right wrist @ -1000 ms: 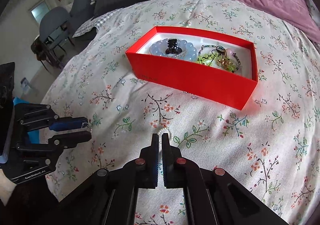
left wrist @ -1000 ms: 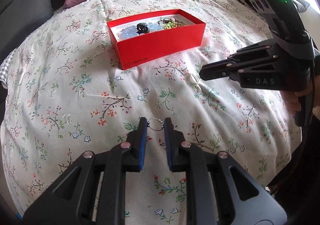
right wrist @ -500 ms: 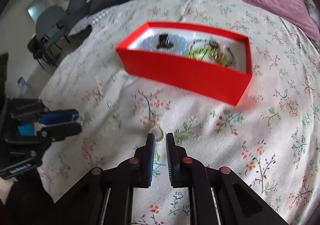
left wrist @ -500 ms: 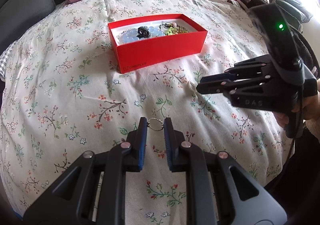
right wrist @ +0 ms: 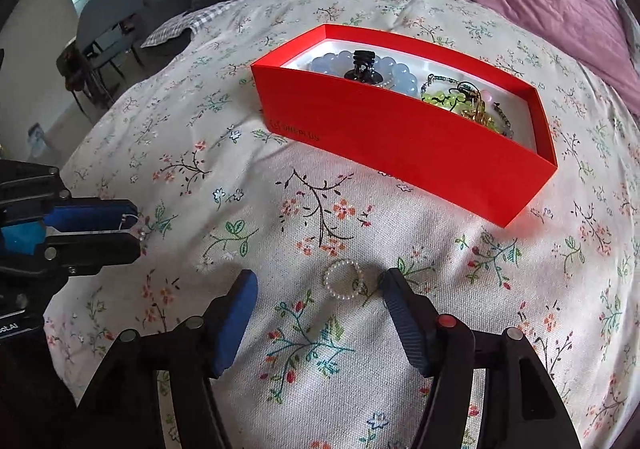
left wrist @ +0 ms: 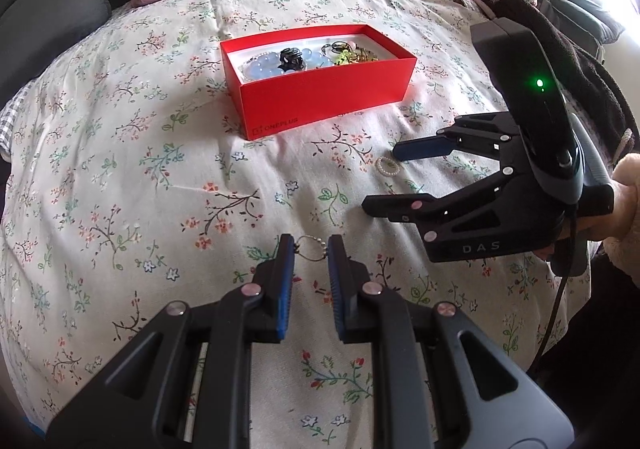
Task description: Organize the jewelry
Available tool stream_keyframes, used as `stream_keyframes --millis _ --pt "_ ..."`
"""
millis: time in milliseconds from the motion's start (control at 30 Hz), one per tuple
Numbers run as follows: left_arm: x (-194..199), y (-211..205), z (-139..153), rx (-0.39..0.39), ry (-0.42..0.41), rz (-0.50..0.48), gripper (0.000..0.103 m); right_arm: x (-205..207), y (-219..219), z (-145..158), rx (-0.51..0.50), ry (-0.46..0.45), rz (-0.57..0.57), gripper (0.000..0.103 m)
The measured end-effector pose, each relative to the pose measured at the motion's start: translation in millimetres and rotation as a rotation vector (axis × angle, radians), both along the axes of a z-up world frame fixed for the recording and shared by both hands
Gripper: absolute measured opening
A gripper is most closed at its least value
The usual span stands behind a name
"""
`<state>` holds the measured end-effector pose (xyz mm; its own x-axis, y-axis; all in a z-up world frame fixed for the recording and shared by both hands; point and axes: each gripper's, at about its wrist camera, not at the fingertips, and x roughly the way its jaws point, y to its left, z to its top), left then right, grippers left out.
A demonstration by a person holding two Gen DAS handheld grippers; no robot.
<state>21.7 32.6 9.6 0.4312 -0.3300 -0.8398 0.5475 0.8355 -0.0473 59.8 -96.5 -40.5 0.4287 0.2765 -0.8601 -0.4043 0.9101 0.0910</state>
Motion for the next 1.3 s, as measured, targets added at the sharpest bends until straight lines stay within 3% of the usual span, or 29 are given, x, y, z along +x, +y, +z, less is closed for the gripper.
stream_keyframes --millis 67,233,333,533,1000,1067,1167,1200,1233,1267,1300 --pt "0 1 0 0.002 0.000 0.000 0.019 1 1 -1 -0.007 -0.005 0.005 0.059" --pt "0 0 0 0.004 0.000 -0.003 0.019 4 -7 1 -0.004 0.003 -0.009 0.019" --pt "0 -1 0 0.005 0.000 -0.002 0.019 5 -8 2 -0.016 0.019 0.004 0.007" --pt "4 -5 2 -0.001 0.006 0.009 0.019 6 -14 10 0.035 0.054 -0.012 0.003" --pt "16 -10 8 -0.032 0.026 0.041 0.019 12 -32 33 0.120 0.033 -0.070 0.003" --pt "16 -10 6 -0.029 0.029 0.040 0.019 11 -34 36 0.115 0.000 -0.091 0.005" --pt "14 -9 4 -0.022 0.031 0.037 0.019 11 -35 33 0.101 0.001 -0.084 0.019" --pt "14 -8 3 -0.019 0.032 0.037 0.019 11 -35 30 0.086 0.011 -0.081 0.037" --pt "13 -8 3 -0.017 0.032 0.036 0.019 10 -35 26 0.075 0.016 -0.083 0.074" --pt "13 -8 3 -0.016 0.033 0.036 0.019 8 -36 24 0.067 0.003 -0.094 0.086" --pt "13 -8 3 -0.016 0.034 0.036 0.019 6 -36 23 0.060 -0.017 -0.098 0.087"
